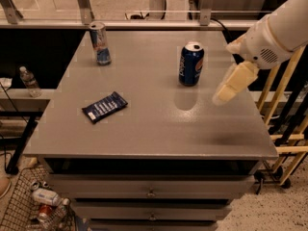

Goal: Move pepsi can near redbull can

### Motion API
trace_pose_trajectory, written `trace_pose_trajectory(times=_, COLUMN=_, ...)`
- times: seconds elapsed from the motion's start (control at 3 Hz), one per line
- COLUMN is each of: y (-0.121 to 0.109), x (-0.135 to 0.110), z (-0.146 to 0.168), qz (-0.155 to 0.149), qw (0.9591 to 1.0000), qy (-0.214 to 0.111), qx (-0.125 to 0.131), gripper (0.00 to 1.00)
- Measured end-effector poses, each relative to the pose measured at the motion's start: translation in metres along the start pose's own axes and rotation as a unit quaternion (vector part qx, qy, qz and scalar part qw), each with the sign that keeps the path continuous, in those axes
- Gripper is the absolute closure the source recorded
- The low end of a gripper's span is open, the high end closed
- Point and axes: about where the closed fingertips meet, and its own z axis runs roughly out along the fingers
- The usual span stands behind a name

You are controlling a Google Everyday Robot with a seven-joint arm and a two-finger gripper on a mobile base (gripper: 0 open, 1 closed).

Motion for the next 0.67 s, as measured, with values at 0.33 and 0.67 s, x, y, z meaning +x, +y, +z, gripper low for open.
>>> trace_pose_trajectory(times=0.33, y=-0.017, x=-0.009, z=0.024, qz=0.010, qw=0.9988, qy=-0.047, qx=0.012, gripper=0.00)
trace_pose_trajectory(times=0.67, y=-0.031, x=-0.013, z=0.040, qz=0.018, qw=0.9964, qy=-0.075, qx=0.034, gripper=0.00)
